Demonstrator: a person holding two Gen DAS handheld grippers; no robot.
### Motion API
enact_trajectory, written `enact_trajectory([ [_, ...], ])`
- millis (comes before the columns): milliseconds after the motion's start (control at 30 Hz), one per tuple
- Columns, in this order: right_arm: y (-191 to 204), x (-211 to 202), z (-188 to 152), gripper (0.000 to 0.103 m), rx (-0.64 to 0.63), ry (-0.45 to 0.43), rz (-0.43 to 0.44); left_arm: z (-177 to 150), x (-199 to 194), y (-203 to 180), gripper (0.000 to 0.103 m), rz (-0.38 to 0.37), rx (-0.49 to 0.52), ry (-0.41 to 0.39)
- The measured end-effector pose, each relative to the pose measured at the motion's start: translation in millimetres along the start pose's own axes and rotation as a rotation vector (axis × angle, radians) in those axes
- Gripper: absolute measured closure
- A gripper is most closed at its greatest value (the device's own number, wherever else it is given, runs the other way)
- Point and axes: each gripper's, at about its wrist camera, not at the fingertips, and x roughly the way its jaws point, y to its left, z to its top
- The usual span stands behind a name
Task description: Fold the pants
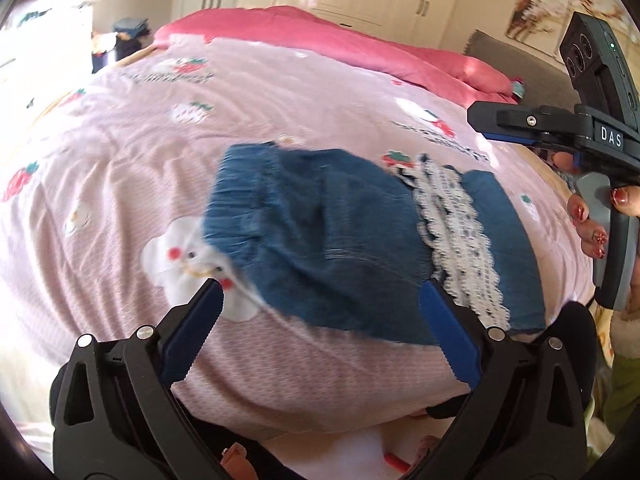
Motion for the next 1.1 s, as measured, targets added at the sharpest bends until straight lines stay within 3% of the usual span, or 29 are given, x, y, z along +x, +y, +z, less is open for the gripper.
enact_trajectory([
  [367,30.8,79.3,38.1,0.006,-0.081,0.138,0.11,-2.8,17.1,25.3,0.01,-0.031,-0.119,0.023],
  [700,45.8,145.0,53.6,0.006,-0.067,0.287,0.246,-4.0,30.0,29.0,0.01,-0.089,-0.172,0.016],
  [800,53.5,160.1,53.8,0.006,-0.098,0.324,0.236,-4.1,31.7,30.3,0.01,-0.098,-0.179,0.004],
  [867,58.5,167.3,52.5,0.015,-0.111,0.347,0.258,-3.2,32.1,32.5,0.01,-0.105,-0.183,-0.003],
  [933,62.1,175.7,48.9,0.042,-0.112,0.386,0.276,-1.6,35.4,33.2,0.01,-0.107,-0.187,-0.009],
  [1100,47.6,169.3,47.2,0.064,-0.053,0.354,0.302,3.6,43.3,36.7,0.01,-0.117,-0.197,-0.023],
])
